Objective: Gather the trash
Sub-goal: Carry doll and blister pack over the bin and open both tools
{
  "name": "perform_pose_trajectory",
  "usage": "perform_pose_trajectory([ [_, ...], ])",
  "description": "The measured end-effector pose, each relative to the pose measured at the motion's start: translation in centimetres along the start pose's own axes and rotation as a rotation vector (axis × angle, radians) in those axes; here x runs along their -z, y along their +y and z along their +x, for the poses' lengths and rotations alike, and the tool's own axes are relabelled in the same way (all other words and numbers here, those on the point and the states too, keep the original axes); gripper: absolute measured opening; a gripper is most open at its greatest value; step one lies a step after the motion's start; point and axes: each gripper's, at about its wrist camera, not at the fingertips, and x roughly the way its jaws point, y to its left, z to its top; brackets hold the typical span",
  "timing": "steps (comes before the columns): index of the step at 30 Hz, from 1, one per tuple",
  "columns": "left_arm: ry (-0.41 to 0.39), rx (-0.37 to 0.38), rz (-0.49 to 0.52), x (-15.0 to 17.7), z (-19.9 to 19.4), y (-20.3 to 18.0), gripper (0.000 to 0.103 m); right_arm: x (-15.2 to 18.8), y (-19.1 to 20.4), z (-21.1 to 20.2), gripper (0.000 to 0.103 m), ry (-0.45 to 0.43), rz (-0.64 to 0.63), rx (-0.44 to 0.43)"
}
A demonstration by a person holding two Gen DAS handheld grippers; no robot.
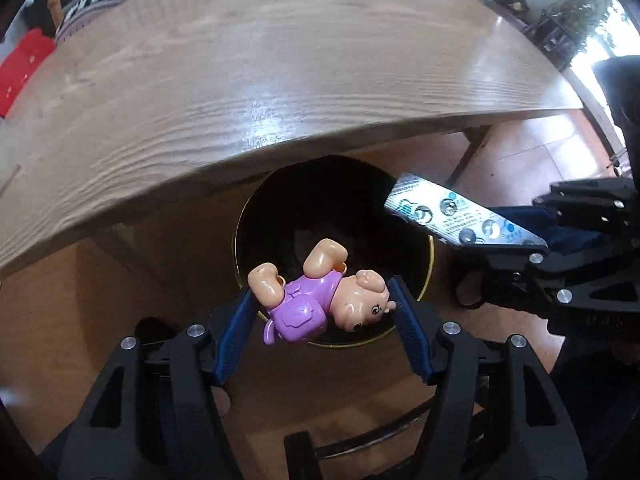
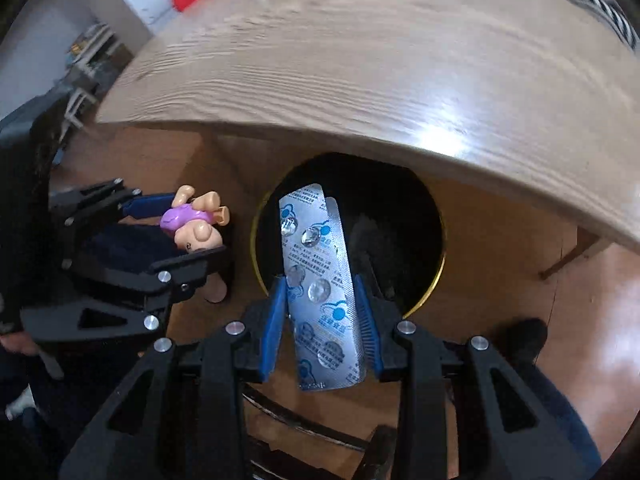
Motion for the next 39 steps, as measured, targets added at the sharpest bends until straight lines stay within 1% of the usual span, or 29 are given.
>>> perform_pose_trajectory([
  [3, 0.009, -0.004, -0.017, -0.3, 0.6, 0.3, 0.064, -0.5, -0.5, 0.1, 0.035, 0.001, 0.034, -0.012],
  [7, 0.010, -0.004, -0.024, 0.1, 0.6, 0.8, 0.064, -0.6, -1.4, 0.0, 0.035, 0.002, 0.059, -0.026],
  [22, 0.005, -0.015, -0.009, -0.5, 0.7, -0.1, 0.064, -1.0, -2.1, 0.0, 0.036, -0.004, 0.083, -0.001],
  [35, 0.009, -0.015, -0.011, 0.0, 0.7, -0.7, 0.064, -1.1, -2.4, -0.2, 0.036, -0.003, 0.100, 0.009],
  [36, 0.012, -0.012, -0.010, 0.0, 0.7, -0.8, 0.065, -1.1, -2.4, -0.1, 0.037, 0.000, 0.103, 0.009],
  [37, 0.015, -0.011, -0.010, 0.0, 0.8, -0.9, 0.065, -1.0, -2.5, 0.0, 0.041, 0.005, 0.106, 0.007],
  [38, 0.017, -0.010, -0.009, 0.0, 0.9, -0.8, 0.069, -1.0, -2.6, 0.0, 0.050, 0.007, 0.109, 0.005],
  [39, 0.013, -0.014, -0.010, 0.0, 0.8, -0.8, 0.076, -1.0, -2.6, 0.0, 0.060, 0.006, 0.112, 0.004],
])
